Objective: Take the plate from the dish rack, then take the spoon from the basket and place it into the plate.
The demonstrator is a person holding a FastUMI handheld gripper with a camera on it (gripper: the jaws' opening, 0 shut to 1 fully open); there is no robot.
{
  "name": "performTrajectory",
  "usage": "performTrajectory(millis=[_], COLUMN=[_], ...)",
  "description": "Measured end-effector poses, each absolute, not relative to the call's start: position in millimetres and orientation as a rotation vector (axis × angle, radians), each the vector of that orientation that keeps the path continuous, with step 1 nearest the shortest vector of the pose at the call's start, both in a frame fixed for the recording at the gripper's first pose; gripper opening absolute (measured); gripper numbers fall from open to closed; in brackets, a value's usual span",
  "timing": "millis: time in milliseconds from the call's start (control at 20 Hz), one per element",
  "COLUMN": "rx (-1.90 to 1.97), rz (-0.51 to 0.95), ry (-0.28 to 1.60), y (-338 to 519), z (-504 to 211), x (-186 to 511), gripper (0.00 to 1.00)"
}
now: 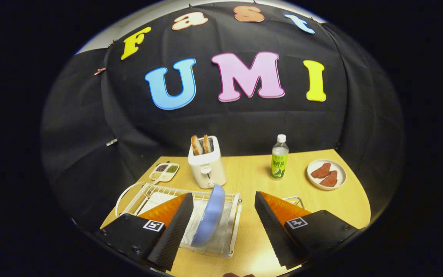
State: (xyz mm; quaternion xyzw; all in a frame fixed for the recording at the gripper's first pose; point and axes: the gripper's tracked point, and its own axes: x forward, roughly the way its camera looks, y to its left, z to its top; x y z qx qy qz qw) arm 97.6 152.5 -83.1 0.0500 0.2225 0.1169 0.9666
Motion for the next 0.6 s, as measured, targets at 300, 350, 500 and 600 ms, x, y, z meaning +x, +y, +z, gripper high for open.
performTrajectory(millis=[300,350,500,600], rx=[0.127,0.111,0.076,0.101], rz=[0.188,0.176,0.141,0.138], ry=[0.613,0.627,0.672,0.691], y=[174.0,174.3,170.8,176.1], z=[-128.8,-134.8,-155.7,-161.3], x=[124.0,127.3,133.3,134.9], gripper=[0.97,0.95,0.78,0.63])
